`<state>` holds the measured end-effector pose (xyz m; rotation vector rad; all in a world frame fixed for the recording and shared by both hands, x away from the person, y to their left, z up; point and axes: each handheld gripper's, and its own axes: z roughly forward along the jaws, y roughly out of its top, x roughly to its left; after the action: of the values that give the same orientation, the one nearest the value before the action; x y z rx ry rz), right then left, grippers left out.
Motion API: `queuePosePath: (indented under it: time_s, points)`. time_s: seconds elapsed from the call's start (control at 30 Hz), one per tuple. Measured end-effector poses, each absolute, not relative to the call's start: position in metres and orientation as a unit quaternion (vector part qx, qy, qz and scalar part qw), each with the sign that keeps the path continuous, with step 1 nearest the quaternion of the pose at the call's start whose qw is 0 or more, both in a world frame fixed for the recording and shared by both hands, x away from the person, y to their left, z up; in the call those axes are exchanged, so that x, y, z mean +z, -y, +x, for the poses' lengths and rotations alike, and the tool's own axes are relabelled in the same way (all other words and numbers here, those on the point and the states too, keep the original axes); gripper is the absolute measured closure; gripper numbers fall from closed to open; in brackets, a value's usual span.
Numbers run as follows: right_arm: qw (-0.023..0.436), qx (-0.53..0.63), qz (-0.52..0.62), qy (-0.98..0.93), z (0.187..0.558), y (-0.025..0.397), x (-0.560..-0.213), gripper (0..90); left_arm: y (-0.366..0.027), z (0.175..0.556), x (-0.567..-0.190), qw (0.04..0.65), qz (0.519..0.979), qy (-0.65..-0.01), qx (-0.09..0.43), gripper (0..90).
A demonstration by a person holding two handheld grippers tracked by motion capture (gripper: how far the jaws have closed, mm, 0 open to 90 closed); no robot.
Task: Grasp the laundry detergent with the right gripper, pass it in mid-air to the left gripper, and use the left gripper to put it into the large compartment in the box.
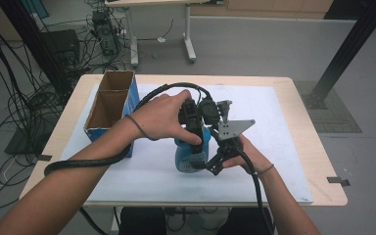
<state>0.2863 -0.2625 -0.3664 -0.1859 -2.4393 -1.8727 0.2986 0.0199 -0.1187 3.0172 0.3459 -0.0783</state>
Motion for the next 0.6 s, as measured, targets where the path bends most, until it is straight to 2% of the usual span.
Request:
queuePosePath:
  time_s: [0.6]
  points:
    - [0.023,-0.606,-0.071,0.792,0.281,0.277,-0.366,0.3,-0.024,0.295,-0.118,0.055,0.991,-0.122,-0.019,37.4]
